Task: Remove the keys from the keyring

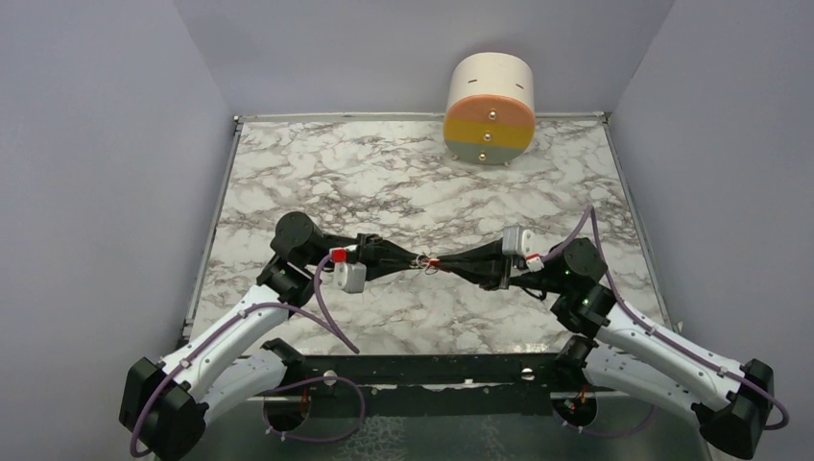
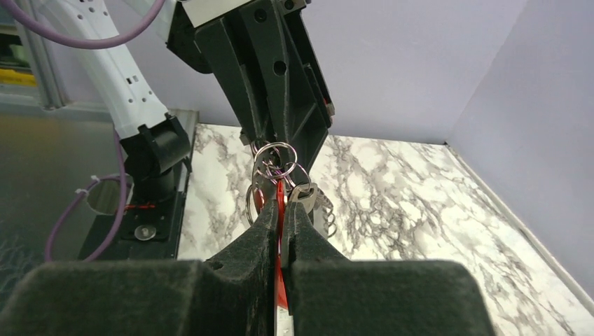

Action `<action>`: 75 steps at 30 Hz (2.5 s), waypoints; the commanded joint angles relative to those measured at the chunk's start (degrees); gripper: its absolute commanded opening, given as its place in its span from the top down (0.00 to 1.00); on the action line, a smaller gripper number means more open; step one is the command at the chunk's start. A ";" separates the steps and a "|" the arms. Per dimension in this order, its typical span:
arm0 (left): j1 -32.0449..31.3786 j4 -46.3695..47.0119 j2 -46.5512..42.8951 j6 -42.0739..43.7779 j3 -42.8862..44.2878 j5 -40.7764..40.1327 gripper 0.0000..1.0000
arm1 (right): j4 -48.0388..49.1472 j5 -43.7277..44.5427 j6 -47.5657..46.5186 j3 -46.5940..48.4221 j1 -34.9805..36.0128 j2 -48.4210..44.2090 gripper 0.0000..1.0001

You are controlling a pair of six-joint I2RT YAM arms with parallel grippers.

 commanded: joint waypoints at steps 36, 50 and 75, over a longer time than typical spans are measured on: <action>1.55 -13.20 -4.90 1.14 2.80 -4.71 0.93 | -5.46 14.59 -35.60 12.77 -0.66 3.34 0.98; 1.31 -7.80 -1.39 -7.37 6.22 -16.40 0.10 | -3.36 14.09 -34.05 11.99 -0.66 3.43 0.98; -5.95 21.57 9.58 -32.31 7.69 -38.11 0.91 | -1.88 11.73 -32.24 10.75 -0.57 2.65 0.98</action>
